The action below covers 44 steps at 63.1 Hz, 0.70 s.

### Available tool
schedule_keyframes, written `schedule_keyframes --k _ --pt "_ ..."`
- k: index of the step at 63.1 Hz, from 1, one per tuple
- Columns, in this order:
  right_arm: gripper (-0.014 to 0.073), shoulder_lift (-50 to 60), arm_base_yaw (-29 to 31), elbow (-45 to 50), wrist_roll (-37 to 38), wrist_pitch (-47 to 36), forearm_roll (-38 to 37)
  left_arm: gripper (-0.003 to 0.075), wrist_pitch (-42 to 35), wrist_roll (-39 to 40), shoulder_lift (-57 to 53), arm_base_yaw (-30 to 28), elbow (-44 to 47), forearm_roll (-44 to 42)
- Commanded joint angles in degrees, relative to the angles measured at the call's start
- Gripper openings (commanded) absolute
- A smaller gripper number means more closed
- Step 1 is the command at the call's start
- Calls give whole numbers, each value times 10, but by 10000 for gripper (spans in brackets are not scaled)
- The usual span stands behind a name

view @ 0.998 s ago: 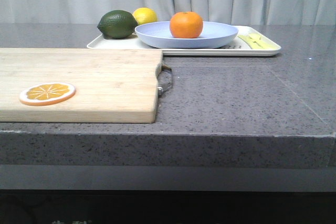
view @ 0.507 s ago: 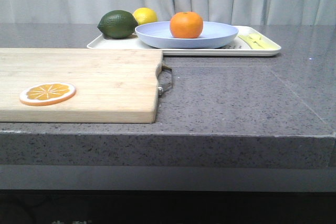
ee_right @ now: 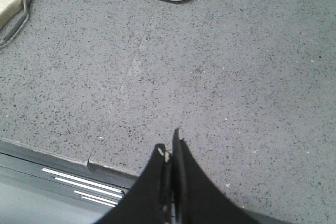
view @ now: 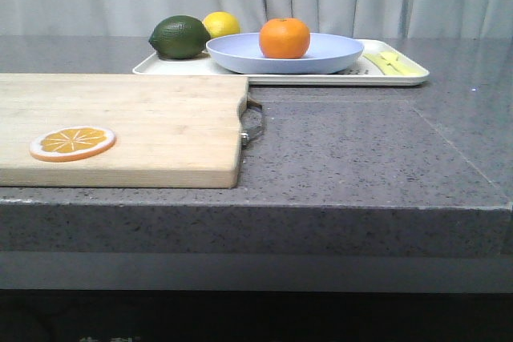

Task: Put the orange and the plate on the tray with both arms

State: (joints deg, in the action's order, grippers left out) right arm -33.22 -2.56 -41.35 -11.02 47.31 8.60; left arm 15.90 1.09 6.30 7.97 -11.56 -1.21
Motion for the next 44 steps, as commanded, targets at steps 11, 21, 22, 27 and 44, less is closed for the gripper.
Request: schedule_keyframes --k 11,21,22,27,44 --pt "-68 0 1 -14 -6 -34 5 -17 -127 7 -58 -31 89 23" --pt "-68 0 1 -14 -6 -34 5 -17 -134 7 -78 -32 118 67" --pt "-68 0 1 -14 -6 -34 5 -17 -134 7 -78 -32 118 67" --pt "-68 0 1 -14 -6 -34 5 -17 -136 7 -78 -33 119 68" --pt "-68 0 1 -14 -6 -34 5 -17 -137 7 -77 -33 119 68"
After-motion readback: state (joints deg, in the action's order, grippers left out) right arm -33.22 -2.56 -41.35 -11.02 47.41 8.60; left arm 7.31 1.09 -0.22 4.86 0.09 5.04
